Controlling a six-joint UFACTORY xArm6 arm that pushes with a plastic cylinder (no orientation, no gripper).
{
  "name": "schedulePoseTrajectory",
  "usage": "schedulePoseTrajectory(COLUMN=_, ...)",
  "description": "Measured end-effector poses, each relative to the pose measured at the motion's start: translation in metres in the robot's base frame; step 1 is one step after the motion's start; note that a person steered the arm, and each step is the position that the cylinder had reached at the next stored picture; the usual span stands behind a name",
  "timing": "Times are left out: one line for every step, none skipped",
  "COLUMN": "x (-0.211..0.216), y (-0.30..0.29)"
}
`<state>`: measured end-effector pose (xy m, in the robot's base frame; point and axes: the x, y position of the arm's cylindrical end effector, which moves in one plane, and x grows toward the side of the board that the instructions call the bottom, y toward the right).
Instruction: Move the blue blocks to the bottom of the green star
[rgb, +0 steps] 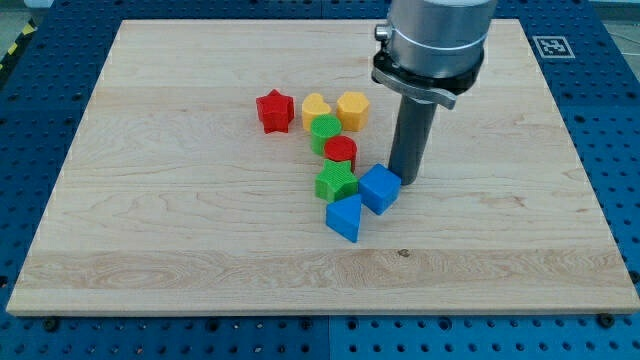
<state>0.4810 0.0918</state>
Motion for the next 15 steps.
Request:
schedulePoseTrajectory(x=0.001, y=0.006)
schedulePoseTrajectory(x=-0.034, y=-0.004)
schedulePoseTrajectory(x=-0.036, y=-0.005)
schedulePoseTrajectory(x=-0.011, y=-0.01)
schedulePoseTrajectory(x=0.001, y=-0.023)
schedulePoseTrajectory(x=-0.004, y=-0.036)
schedulePoseTrajectory(x=-0.006, y=-0.036)
schedulePoseTrajectory(x=0.0, y=-0.036)
schedulePoseTrajectory(x=0.009, y=-0.034)
schedulePoseTrajectory(x=0.009, y=-0.029)
schedulePoseTrajectory(x=0.009, y=-0.01)
schedulePoseTrajectory(x=0.009, y=0.003)
schedulePoseTrajectory(x=0.005, y=-0.022)
schedulePoseTrajectory(x=0.002, y=-0.035)
schedulePoseTrajectory(x=0.011, y=-0.027)
